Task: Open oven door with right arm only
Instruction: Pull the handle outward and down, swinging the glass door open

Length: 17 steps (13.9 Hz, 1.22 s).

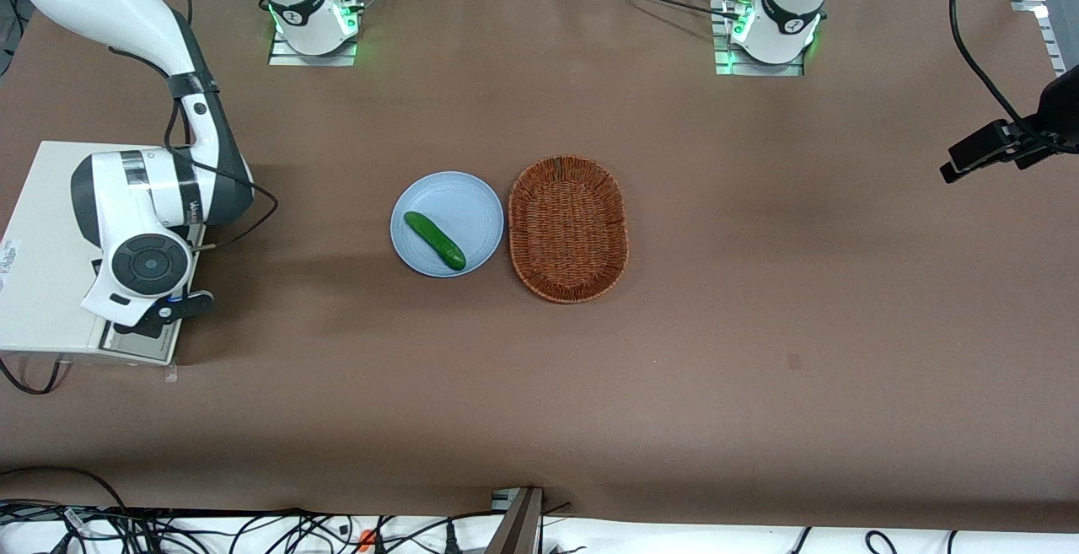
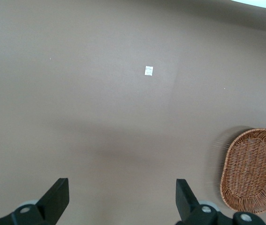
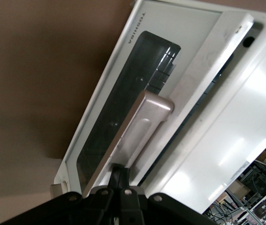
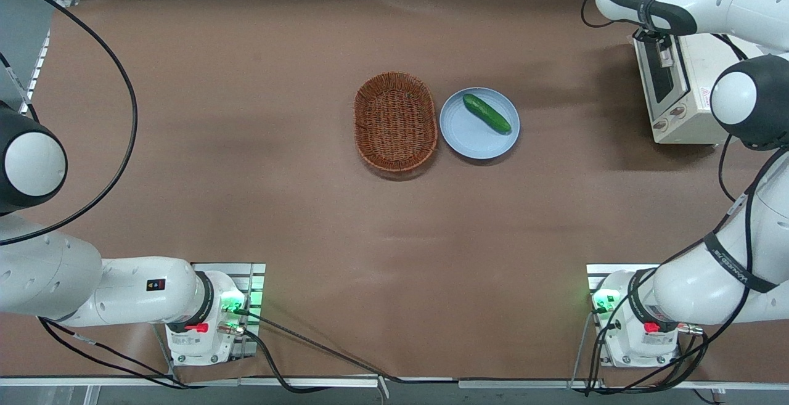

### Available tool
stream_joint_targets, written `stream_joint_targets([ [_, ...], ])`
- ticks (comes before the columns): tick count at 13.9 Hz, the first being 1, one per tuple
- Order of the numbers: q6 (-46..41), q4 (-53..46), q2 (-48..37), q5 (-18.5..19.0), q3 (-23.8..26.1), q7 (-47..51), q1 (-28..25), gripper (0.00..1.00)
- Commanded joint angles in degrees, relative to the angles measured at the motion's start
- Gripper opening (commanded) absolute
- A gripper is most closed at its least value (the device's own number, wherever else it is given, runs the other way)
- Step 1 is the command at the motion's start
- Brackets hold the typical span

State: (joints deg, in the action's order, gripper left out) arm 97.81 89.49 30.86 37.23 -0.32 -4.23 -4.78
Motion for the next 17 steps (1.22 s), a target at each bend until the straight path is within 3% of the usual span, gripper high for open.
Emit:
stream_joint_targets([
  [1, 5.19, -0.99, 4.03, -1.19, 0.24, 1.68, 0.65, 0.00],
  [17, 14.78, -0.99, 12.55, -2.69, 0.24, 2.56, 0.82, 0.00],
])
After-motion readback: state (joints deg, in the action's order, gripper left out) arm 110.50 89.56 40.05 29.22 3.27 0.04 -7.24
